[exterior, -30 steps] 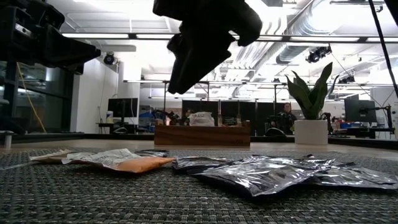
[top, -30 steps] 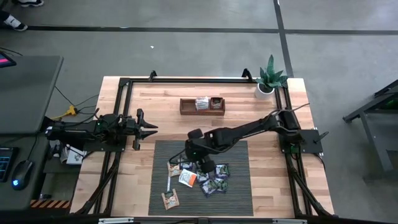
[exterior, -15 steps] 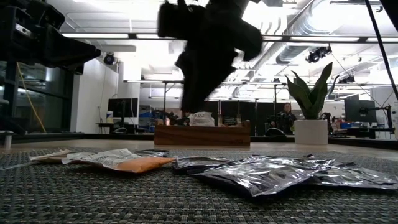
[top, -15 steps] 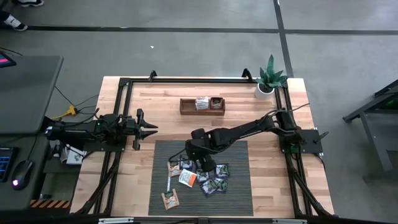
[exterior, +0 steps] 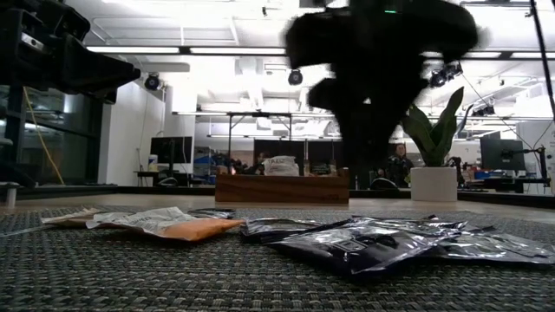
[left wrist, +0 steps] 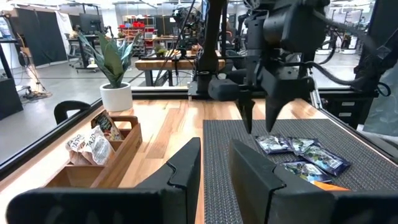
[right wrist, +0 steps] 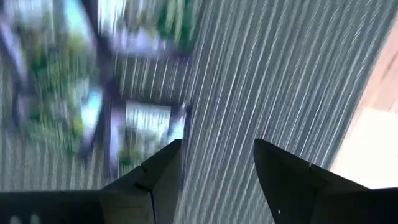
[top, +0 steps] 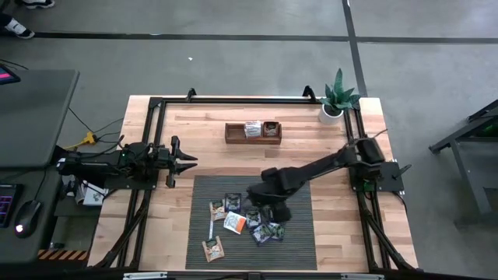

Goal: Pick & Place Tea
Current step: Put the purple tea bag into the left compartment of the wooden organizer

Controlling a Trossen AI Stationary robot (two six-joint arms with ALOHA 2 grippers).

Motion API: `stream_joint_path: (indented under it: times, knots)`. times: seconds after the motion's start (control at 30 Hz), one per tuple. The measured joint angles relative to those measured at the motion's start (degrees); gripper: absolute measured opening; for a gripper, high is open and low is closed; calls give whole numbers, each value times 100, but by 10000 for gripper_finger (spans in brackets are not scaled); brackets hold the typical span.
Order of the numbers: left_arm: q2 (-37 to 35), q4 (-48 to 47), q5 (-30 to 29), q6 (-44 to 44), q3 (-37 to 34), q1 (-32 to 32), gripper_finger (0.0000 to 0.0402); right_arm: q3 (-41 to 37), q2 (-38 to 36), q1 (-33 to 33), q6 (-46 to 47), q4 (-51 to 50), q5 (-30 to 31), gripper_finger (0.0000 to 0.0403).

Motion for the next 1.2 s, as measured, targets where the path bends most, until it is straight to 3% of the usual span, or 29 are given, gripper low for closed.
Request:
stream_joint_path:
  times: [0.1, 0.37, 0.53, 0.7, 0.93, 1.07, 1.2]
  knots:
    - [1, -1, 1, -1, 1, -1, 82, -596, -411, 151, 119, 276, 5, 193]
    - [2, -1, 0, 0, 1, 0, 82, -1875, -1362, 385, 1598, 956, -284, 193]
    - [0, 0, 0, -2, 1, -2, 82, -2359, -1495, 531, 1525, 1373, -552, 193]
    - [0, -1, 1, 1, -1, -2, 82, -2671, -1502, 585, 1471, 1838, -363, 193]
    - [2, -1, 1, -2, 0, -2, 82, -2944, -1504, 563, 3526, 2473, 96, 193]
    - [1, -1, 1, -1, 0, -1, 82, -3200, -1504, 572, 4218, 3247, -158, 193]
    - [1, -1, 1, -1, 0, 0, 82, -3322, -1504, 658, 4938, 3323, -299, 193]
